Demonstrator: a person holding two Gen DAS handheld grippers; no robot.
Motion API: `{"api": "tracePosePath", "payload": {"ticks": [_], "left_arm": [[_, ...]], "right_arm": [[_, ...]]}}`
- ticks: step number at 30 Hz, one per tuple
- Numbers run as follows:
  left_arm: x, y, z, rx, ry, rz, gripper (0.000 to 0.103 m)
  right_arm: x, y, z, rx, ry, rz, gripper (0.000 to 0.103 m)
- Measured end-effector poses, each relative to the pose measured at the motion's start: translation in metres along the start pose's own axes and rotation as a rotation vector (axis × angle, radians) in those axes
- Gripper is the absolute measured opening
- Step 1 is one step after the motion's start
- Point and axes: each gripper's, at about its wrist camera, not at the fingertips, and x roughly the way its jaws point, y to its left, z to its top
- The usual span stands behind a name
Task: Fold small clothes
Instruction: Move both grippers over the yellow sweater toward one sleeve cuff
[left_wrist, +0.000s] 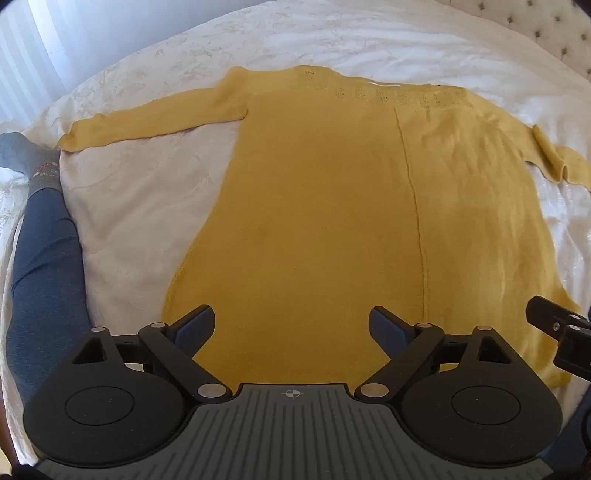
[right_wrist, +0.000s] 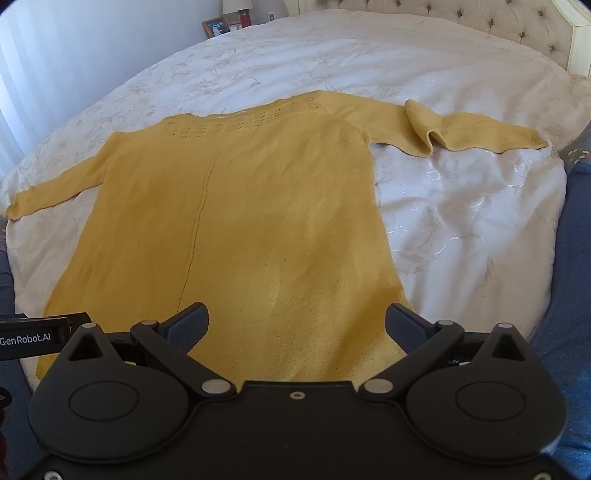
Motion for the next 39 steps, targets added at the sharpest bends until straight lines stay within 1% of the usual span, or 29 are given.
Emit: {"api": "tracePosePath", "payload": {"ticks": [23,26,29,30,31,32,35,36,37,39], "left_arm": [[0.005,-0.007,-0.002,0.006,0.0,-0.013,0.091],[0.007,-0.008,-0.002,0.001,0.002,-0.023,0.091],[0.009,-0.007,-0.002,-0.015,0.001,-0.057,0.09],[0.01,-0.007,-0.002,-0.017,0.003,-0.066,0.085],[0.01,-0.007,-0.002,-0.033,0.005,-0.103,0.08],[0.01,-0.007,-0.002,-0.038,0.012,-0.123,0.078],[0.013,-0.009,-0.002,-0.035,0.021,-0.151,0.072],[0.014,-0.009,-0.001,-0.027,0.015,-0.151,0.069],[0.015,-0.009,-0.001,-0.023,0.03,-0.151,0.066],[0.02,-0.008,0.0,-0.015,0.057,-0.145,0.063]], "right_arm": [[0.002,0.003,0.0,-0.001,0.015,0.012,0.102],[0.004,0.003,0.001,0.001,0.02,0.016,0.102],[0.006,0.002,0.002,0.006,0.029,0.019,0.102],[0.008,0.001,0.004,0.009,0.035,0.02,0.102],[0.009,0.001,0.004,0.013,0.04,0.023,0.102],[0.011,0.0,0.004,0.018,0.045,0.028,0.102],[0.016,-0.004,0.003,0.034,0.066,0.033,0.101],[0.018,-0.005,0.002,0.035,0.072,0.038,0.098],[0.019,-0.007,0.002,0.033,0.079,0.044,0.092],[0.023,-0.01,0.001,0.031,0.095,0.043,0.087]]}}
